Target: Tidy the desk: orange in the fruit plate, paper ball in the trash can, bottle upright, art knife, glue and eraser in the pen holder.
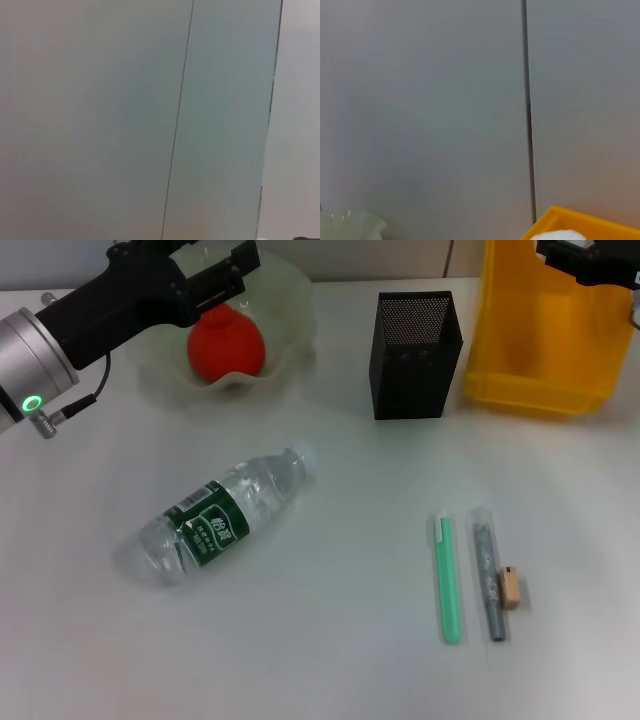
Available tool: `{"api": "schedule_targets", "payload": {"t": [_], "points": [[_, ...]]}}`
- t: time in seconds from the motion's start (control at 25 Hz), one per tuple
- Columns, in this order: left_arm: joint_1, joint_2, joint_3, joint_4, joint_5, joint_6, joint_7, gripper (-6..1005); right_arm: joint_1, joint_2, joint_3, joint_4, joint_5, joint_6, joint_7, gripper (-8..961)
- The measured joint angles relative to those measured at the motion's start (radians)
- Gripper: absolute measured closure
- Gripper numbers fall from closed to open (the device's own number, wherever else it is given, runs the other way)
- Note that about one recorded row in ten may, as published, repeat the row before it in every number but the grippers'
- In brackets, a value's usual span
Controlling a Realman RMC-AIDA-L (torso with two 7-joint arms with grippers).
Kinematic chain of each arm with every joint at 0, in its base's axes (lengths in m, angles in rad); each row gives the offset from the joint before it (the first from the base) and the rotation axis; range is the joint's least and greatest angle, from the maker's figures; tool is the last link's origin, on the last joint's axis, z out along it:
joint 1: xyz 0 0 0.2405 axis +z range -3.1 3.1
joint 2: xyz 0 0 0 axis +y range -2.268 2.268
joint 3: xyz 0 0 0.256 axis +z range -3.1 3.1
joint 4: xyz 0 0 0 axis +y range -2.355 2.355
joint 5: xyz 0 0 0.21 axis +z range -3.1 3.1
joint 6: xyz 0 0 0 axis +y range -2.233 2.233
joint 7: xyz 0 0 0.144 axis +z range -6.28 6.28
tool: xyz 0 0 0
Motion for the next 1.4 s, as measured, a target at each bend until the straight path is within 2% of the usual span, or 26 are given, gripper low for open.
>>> {"api": "schedule_targets", "payload": {"t": [0.2, 0.36, 0.48, 0.6, 0.64, 0.68, 0.8, 0.84, 1.0, 1.04, 1.08, 1.16, 1.2, 1.24, 1.28, 1.4], "points": [[0.011, 0.000, 0.003, 0.028, 0.021, 0.002, -0.027, 215, -0.001, 0.000, 0.000, 0.000, 0.002, 0.001, -0.001, 356], [0.012, 0.000, 0.007, 0.028, 0.025, 0.002, -0.029, 215, -0.002, 0.002, 0.003, 0.001, 0.009, 0.001, -0.002, 309], [0.010, 0.001, 0.015, 0.030, 0.033, 0.002, -0.041, 215, -0.019, 0.006, 0.002, 0.003, 0.082, -0.033, -0.044, 285], [0.002, 0.003, 0.019, 0.077, 0.129, -0.004, -0.152, 215, -0.065, 0.010, -0.001, 0.045, 0.276, -0.165, -0.193, 285], [0.002, 0.002, 0.019, 0.087, 0.142, -0.005, -0.170, 215, -0.094, 0.009, -0.001, 0.098, 0.414, -0.286, -0.303, 285], [0.002, 0.002, 0.019, 0.108, 0.171, -0.005, -0.204, 215, -0.094, 0.009, -0.001, 0.098, 0.414, -0.286, -0.303, 285], [0.005, 0.000, 0.024, 0.181, 0.264, -0.006, -0.312, 215, -0.133, 0.009, -0.001, 0.198, 0.590, -0.464, -0.469, 285], [0.004, -0.001, 0.029, 0.212, 0.310, -0.005, -0.366, 215, -0.149, 0.010, 0.004, 0.272, 0.676, -0.566, -0.566, 285], [0.000, -0.001, 0.041, 0.252, 0.375, -0.004, -0.440, 215, -0.166, 0.010, 0.010, 0.369, 0.765, -0.669, -0.667, 285], [-0.006, 0.000, 0.064, 0.286, 0.432, -0.002, -0.507, 215, -0.178, 0.010, 0.011, 0.412, 0.802, -0.707, -0.699, 285], [-0.006, 0.000, 0.064, 0.286, 0.432, -0.002, -0.507, 215, -0.178, 0.010, 0.011, 0.412, 0.802, -0.707, -0.699, 285], [-0.020, 0.002, 0.089, 0.334, 0.522, 0.007, -0.607, 215, -0.192, 0.010, 0.012, 0.433, 0.834, -0.723, -0.708, 285], [-0.033, 0.002, 0.104, 0.369, 0.599, 0.018, -0.687, 215, -0.202, 0.010, 0.013, 0.437, 0.852, -0.726, -0.709, 285], [-0.061, 0.000, 0.145, 0.441, 0.763, 0.038, -0.848, 216, -0.220, 0.010, 0.013, 0.440, 0.876, -0.728, -0.709, 285], [-0.061, 0.000, 0.145, 0.441, 0.763, 0.038, -0.848, 216, -0.220, 0.010, 0.013, 0.440, 0.876, -0.728, -0.709, 285], [-0.129, -0.003, 0.248, 0.493, 0.985, 0.051, -1.035, 216, -0.242, 0.010, 0.015, 0.441, 0.890, -0.725, -0.710, 286]]}}
